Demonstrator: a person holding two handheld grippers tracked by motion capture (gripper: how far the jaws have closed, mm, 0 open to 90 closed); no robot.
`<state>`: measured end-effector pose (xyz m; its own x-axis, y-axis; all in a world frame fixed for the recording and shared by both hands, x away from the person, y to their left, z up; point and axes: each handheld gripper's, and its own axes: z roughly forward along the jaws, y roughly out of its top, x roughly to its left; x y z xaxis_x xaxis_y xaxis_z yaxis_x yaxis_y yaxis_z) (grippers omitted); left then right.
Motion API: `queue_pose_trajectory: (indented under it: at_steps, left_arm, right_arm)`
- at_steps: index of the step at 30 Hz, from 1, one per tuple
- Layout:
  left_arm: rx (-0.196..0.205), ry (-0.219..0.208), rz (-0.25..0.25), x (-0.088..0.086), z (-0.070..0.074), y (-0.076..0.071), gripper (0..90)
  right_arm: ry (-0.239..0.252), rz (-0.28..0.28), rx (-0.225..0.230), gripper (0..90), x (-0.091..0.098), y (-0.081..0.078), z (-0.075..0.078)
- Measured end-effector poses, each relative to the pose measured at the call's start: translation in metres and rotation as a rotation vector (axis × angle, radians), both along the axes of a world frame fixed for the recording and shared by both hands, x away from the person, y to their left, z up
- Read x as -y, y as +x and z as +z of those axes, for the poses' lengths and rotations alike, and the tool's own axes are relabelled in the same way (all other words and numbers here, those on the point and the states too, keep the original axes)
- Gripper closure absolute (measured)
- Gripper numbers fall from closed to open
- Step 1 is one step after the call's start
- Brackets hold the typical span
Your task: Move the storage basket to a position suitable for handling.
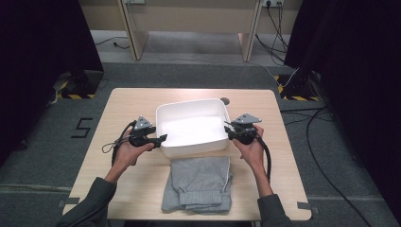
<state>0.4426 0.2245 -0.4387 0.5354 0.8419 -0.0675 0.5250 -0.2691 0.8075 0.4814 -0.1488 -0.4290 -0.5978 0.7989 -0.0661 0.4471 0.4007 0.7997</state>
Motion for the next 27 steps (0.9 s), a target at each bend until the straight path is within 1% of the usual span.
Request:
queue_pose_trajectory:
  at_steps: [1,2,3,4,7,8,11,12,13,14,15,17,18,21,23,24,27]
  left_arm:
    - [0.0,0.0,0.0,0.0,0.0,0.0,39.8]
    - [-0.001,0.021,0.002,0.003,-0.003,0.005,40.8]
    - [-0.001,0.021,0.002,0.003,-0.003,0.005,40.6]
    - [-0.018,-0.005,0.001,0.003,-0.004,0.009,41.3]
    - [-0.021,0.0,-0.007,0.004,-0.004,0.012,42.4]
    - [-0.022,0.01,-0.012,0.007,-0.003,0.014,42.3]
    - [-0.019,0.014,-0.018,0.011,-0.003,0.016,42.3]
    - [-0.015,0.017,-0.023,0.013,-0.003,0.018,42.3]
    - [-0.006,0.013,-0.034,0.016,-0.003,0.021,42.4]
    - [-0.006,0.011,-0.043,0.017,-0.003,0.022,43.0]
    - [-0.007,0.017,-0.045,0.019,-0.003,0.024,43.7]
    - [-0.001,0.036,-0.045,0.022,-0.002,0.027,44.7]
    - [0.0,0.039,-0.041,0.022,-0.002,0.029,44.9]
    - [-0.003,0.041,-0.04,0.022,-0.003,0.033,45.4]
    - [0.001,0.039,-0.037,0.022,-0.004,0.038,45.4]
    - [0.001,0.039,-0.037,0.022,-0.004,0.038,45.2]
    - [0.011,0.055,-0.048,0.021,-0.003,0.043,45.0]
  right_arm:
    - [0.0,0.0,0.0,62.8,0.0,0.0,0.0]
    - [0.002,-0.005,-0.003,62.7,0.002,-0.001,0.0]
    - [0.002,-0.005,-0.003,62.7,0.002,-0.001,0.0]
    - [-0.002,-0.01,0.004,62.9,0.003,-0.001,0.0]
    - [-0.002,-0.017,0.004,63.1,0.006,-0.002,0.0]
    - [0.008,-0.019,0.003,63.2,0.009,-0.001,0.0]
    - [0.009,-0.031,0.004,63.5,0.012,-0.001,0.0]
    - [0.006,-0.034,0.005,63.6,0.013,-0.001,0.0]
    - [-0.009,-0.047,0.013,64.1,0.016,-0.001,-0.001]
    - [-0.026,-0.055,0.004,65.7,0.016,0.0,-0.002]
    - [-0.029,-0.056,0.007,65.6,0.018,0.0,-0.005]
    - [0.015,-0.069,-0.004,65.1,0.022,0.0,-0.007]
    - [0.02,-0.066,-0.003,65.0,0.023,0.0,-0.007]
    - [0.013,-0.06,0.005,65.3,0.024,0.0,-0.007]
    - [0.006,-0.057,0.009,66.8,0.025,0.002,-0.006]
    - [0.004,-0.055,0.007,67.1,0.025,0.003,-0.006]
    - [0.008,-0.053,0.007,68.2,0.025,0.006,-0.006]
